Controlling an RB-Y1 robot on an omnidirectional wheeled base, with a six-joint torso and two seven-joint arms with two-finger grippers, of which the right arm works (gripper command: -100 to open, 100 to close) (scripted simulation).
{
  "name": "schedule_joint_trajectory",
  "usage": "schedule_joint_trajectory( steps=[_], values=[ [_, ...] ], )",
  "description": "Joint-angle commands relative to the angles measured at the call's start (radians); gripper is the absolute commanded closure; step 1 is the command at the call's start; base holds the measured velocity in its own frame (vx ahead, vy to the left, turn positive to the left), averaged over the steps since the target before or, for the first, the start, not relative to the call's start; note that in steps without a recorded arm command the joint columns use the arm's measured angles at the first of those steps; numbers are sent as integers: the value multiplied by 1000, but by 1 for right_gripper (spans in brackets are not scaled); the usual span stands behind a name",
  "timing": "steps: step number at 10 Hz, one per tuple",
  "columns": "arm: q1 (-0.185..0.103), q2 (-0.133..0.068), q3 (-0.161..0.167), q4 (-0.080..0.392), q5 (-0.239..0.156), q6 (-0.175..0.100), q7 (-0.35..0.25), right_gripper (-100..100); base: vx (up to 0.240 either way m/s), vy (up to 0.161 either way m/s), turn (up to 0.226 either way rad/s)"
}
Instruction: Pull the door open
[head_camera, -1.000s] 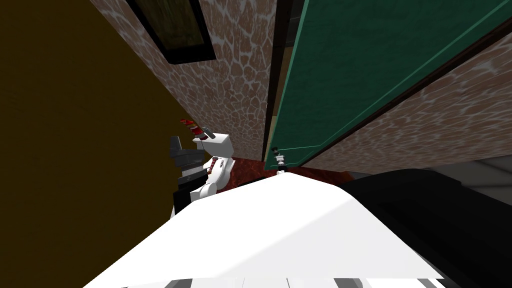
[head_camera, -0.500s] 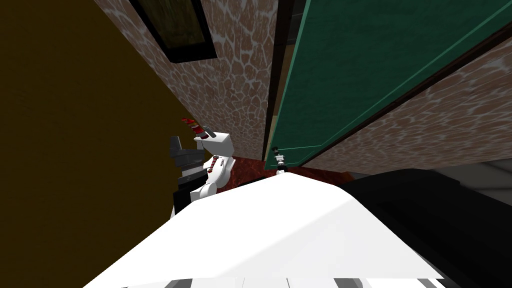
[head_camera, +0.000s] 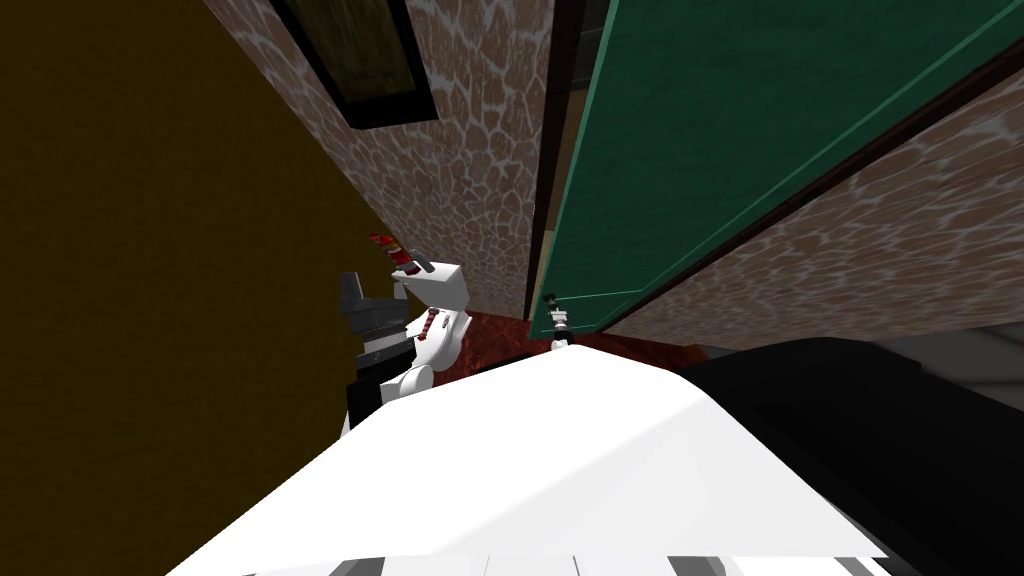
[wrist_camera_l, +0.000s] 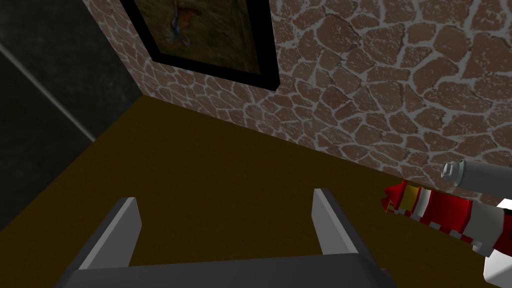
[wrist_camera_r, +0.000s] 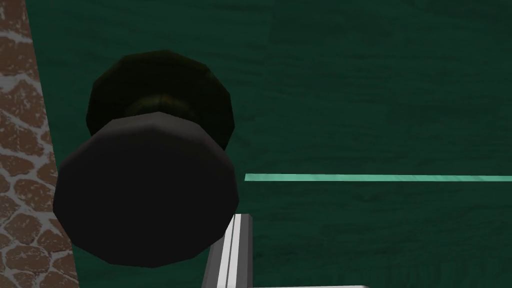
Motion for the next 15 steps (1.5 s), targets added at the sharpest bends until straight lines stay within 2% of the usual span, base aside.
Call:
schedule_joint_trajectory(
  steps=[1, 5, 6, 7, 8, 9, 10, 11, 12, 13, 15],
  values=[
    [-12, 19, 23, -20, -6, -10, -36, -100, -45, -11, 27],
    [-9, 27, 38, -32, -45, -7, -124, -100, -60, -14, 34],
    [-9, 27, 38, -32, -45, -7, -124, -100, -30, -14, 18],
    [17, 9, 21, -27, -52, 2, -120, -100, -2, -33, -37],
    [1, 2, 6, -27, -63, 42, -115, -100, -8, -8, -101],
    [-6, 0, 2, -30, -65, 55, -112, -100, -8, 24, -73],
    [-20, -3, -7, -37, -71, 84, -106, -100, -17, 40, -57],
    [-27, -5, -11, -40, -74, 99, -103, -100, -28, 42, -22],
    [-27, -5, -11, -40, -74, 99, -103, -100, -20, 30, 3],
    [-35, -6, -15, -44, -77, 113, -101, -100, -6, 15, -6],
    [-35, -6, -15, -44, -77, 113, -101, -100, 4, 6, 6]
  ],
)
